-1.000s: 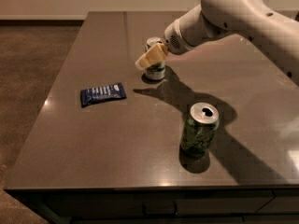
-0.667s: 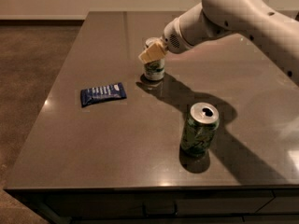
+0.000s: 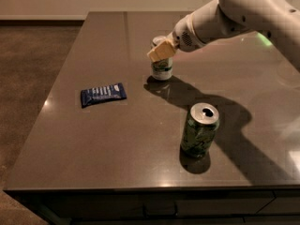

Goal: Move 7up can near green can

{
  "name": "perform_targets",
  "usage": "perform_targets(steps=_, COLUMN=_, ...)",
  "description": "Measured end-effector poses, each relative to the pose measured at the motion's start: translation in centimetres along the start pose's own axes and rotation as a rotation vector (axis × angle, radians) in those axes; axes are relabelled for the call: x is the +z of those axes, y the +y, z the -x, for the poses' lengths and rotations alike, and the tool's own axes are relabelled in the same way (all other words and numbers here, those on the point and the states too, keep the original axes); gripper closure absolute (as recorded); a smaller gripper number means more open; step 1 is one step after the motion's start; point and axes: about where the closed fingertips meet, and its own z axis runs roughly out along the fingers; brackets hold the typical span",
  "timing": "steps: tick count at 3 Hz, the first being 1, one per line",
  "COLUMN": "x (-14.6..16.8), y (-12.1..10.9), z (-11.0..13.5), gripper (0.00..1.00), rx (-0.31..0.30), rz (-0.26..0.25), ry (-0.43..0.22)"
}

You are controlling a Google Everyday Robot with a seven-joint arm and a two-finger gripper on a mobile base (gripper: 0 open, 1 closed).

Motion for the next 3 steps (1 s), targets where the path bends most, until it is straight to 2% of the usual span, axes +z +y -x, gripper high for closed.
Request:
perform_targets(steps=1, x=-3.2, y=-0.5, z=-1.1, gripper=1.0, rx=-0.034, rz=0.014, ry=0.002)
perform_targets(steps=2, x=-6.4, y=-0.6, z=-3.1, gripper=1.0, rx=-0.054, rz=0.032, ry=0.007)
perform_targets(steps=3, x=-9.8, y=0.4, z=-5.2, gripper=1.0, rx=-0.072, rz=0.055, ry=-0.001)
